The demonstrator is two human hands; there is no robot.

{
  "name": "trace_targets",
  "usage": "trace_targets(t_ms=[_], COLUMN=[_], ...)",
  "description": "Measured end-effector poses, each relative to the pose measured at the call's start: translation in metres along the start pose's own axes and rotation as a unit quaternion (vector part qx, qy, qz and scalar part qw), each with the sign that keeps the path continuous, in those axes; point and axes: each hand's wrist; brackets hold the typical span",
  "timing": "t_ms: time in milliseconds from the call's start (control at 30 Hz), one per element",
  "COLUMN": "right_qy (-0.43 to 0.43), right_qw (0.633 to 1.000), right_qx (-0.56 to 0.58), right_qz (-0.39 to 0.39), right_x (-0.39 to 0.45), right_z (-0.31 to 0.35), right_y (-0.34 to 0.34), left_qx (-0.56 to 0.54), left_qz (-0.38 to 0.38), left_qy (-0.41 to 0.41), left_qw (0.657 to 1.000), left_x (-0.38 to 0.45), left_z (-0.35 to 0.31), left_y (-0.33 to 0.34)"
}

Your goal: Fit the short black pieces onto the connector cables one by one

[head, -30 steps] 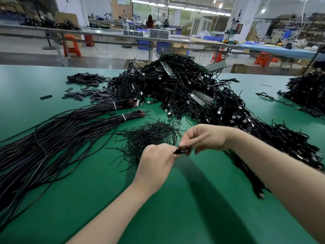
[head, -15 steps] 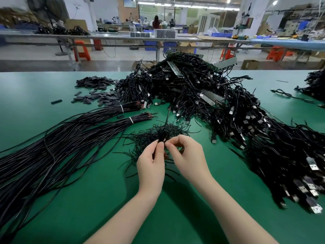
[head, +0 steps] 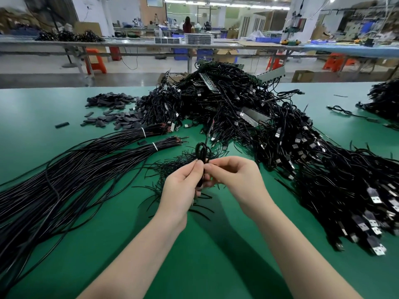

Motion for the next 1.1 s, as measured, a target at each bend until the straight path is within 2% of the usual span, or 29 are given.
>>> trace_targets(t_ms=[67, 133, 200, 333, 433, 467, 500, 633, 700, 800, 933, 1033, 1100], right_qy=[-0.026, -0.085, -0.176, -0.324, -0.404, -0.415, -0.412, -0.293, -0.217, -0.14, -0.089, -0.055, -0.004], right_qw=[0.998, 0.975, 0.926, 0.834, 0.757, 0.753, 0.77, 0.928, 0.971, 0.976, 0.965, 0.967, 0.979], right_qx=[-0.062, -0.202, -0.33, -0.441, -0.511, -0.509, -0.486, -0.229, -0.07, 0.091, 0.179, 0.2, 0.172], right_qz=[-0.006, -0.037, -0.057, -0.065, -0.051, -0.048, -0.044, 0.024, 0.077, 0.14, 0.172, 0.147, 0.106], right_x=[-0.001, -0.002, -0.003, -0.004, -0.004, -0.003, -0.003, -0.005, -0.007, -0.009, -0.01, -0.012, -0.013], right_z=[0.004, 0.005, 0.006, 0.005, 0.008, 0.011, 0.014, 0.029, 0.033, 0.037, 0.04, 0.043, 0.046], right_y=[-0.001, 0.001, 0.004, 0.003, -0.002, -0.003, -0.003, -0.003, -0.005, -0.009, -0.006, -0.001, 0.0], left_qx=[-0.003, -0.01, -0.016, -0.007, -0.091, -0.13, -0.16, -0.218, -0.22, -0.205, -0.191, -0.091, -0.051], left_qz=[0.01, 0.014, 0.017, 0.045, 0.098, 0.116, 0.131, 0.185, 0.211, 0.256, 0.304, 0.223, 0.172], left_qy=[-0.011, -0.018, -0.033, -0.065, -0.138, -0.158, -0.168, -0.137, -0.114, -0.083, -0.027, 0.035, 0.083], left_qw=[1.0, 1.0, 0.999, 0.997, 0.981, 0.972, 0.964, 0.948, 0.946, 0.941, 0.933, 0.97, 0.98], left_x=[-0.001, -0.003, -0.004, -0.003, -0.004, -0.004, -0.004, -0.008, -0.011, -0.015, -0.016, -0.017, -0.017], left_z=[-0.007, -0.013, -0.019, -0.031, -0.039, -0.041, -0.043, -0.05, -0.051, -0.052, -0.056, -0.059, -0.061], left_y=[-0.001, -0.002, -0.004, -0.012, -0.02, -0.022, -0.024, -0.026, -0.025, -0.024, -0.029, -0.026, -0.025])
Point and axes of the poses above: each hand's wrist, its own x-axis towards the middle knuckle, its own y-axis out of the palm, z = x × y, and after that the axes turned 11 degrees about z, right-handed
